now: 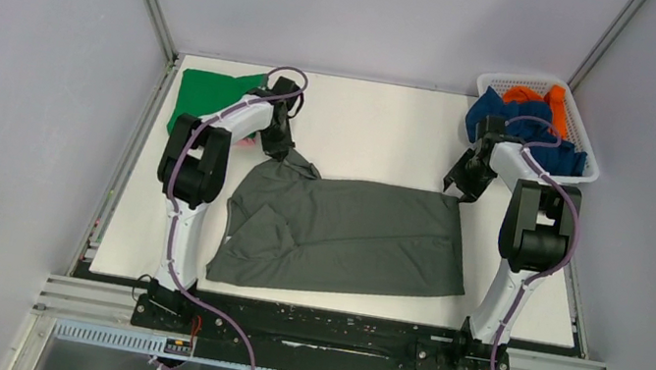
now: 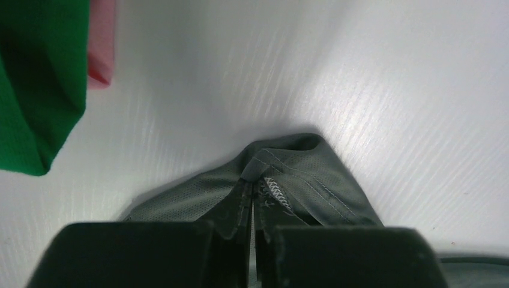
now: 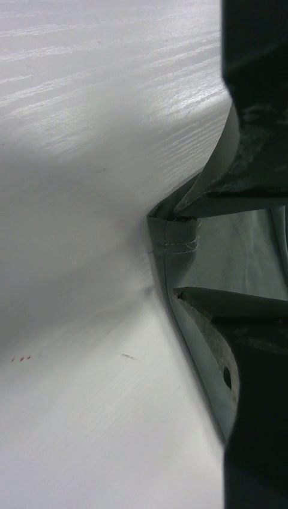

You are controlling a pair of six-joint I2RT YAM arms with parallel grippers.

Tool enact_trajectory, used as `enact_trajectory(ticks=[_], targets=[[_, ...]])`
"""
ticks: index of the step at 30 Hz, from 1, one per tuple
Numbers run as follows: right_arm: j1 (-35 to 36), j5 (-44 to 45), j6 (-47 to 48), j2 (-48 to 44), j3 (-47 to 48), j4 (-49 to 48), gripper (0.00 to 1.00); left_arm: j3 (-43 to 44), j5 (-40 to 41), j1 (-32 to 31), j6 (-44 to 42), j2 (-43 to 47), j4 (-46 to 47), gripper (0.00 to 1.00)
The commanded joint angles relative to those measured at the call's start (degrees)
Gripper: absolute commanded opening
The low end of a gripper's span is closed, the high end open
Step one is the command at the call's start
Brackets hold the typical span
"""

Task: Fold and stack the t-shirts
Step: Grab the side of the flattened tshirt furthest away from the robot with both arms

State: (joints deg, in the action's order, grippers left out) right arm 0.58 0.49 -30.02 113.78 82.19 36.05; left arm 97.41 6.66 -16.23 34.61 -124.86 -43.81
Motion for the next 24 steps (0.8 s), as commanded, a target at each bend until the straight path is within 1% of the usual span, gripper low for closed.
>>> enact_trajectory(ticks=[1, 3, 7, 9, 10, 16, 19, 24], targets=[[-0.1, -0.3, 1.6, 0.0, -0.6, 2.3, 0.48, -2.4, -1.6, 0.2, 0.5, 5.9, 3.3, 0.00], [-0.1, -0.3, 1.8, -0.3, -0.8, 2.0, 0.39, -3.3, -2.1, 0.3, 0.6, 7.2, 3.6, 0.00], [-0.1, -0.3, 2.7, -0.8, -0.6, 1.1, 0.10, -5.1, -1.6, 0.2, 0.6, 9.8, 3.8, 0.00], [-0.1, -0.3, 3.2, -1.0, -0.2, 1.1, 0.02, -6.4, -1.7, 0.2, 0.6, 11.4, 4.3, 0.00], [-0.1, -0.3, 3.6, -1.2, -0.2, 1.1, 0.00, -7.1, -1.8, 0.2, 0.6, 12.4, 4.7, 0.00], [-0.1, -0.3, 5.9, -4.4, -1.8, 0.7, 0.00, -11.9, -1.6, 0.2, 0.8, 18.3, 5.6, 0.00], [0.0, -2.6, 7.0, -8.0, -4.9, -1.0, 0.00, -17.1, -2.7, -0.2, 1.5, 23.4, 6.8, 0.00], [0.7, -3.4, 7.4, -12.3, -8.5, -1.3, 0.00, -27.6, -2.8, -1.5, 3.9, 32.9, 9.0, 0.00]])
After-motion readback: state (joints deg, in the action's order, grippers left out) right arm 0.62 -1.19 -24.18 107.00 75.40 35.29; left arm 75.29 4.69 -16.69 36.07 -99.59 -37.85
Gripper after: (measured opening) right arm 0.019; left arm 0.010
